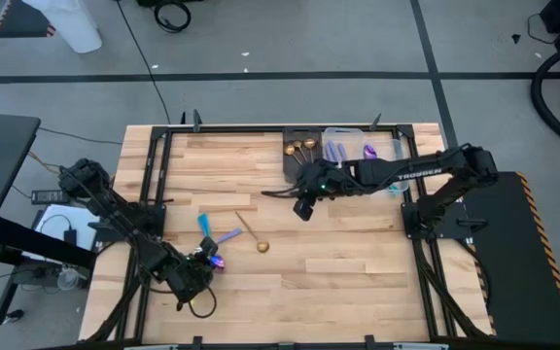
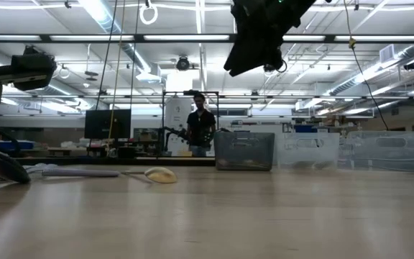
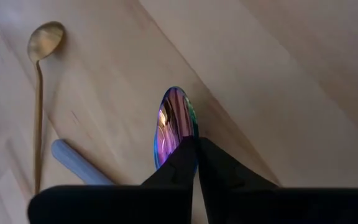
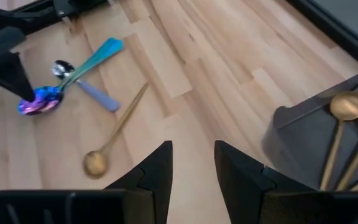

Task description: Sort silverware by color (type)

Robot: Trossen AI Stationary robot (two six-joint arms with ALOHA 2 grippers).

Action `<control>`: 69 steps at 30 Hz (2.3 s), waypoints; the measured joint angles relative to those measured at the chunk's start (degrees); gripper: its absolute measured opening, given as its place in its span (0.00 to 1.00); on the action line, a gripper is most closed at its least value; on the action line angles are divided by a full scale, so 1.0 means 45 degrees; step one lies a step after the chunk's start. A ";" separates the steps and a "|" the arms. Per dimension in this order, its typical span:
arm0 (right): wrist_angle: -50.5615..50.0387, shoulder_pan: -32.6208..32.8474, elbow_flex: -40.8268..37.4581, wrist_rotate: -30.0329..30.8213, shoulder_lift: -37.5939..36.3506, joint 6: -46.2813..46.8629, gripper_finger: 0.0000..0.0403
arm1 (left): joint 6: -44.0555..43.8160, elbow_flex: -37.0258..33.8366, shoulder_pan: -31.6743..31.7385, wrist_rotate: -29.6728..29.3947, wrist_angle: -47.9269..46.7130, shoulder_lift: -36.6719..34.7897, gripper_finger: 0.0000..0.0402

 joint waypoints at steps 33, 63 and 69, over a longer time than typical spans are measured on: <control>0.6103 0.1640 0.0015 -0.0829 0.4454 -0.2549 0.32 | 0.2226 -0.0008 0.2235 -0.3486 0.3661 -0.1642 0.05; 0.9018 0.0805 0.0010 -0.0520 0.4435 -0.8935 0.58 | 0.4478 -0.4047 0.5004 -0.0603 1.5923 -0.4790 0.04; 0.9618 0.0529 0.0010 -0.0930 0.4435 -0.9264 0.53 | 0.4226 -0.4906 0.5503 0.0133 1.8300 -0.4789 0.04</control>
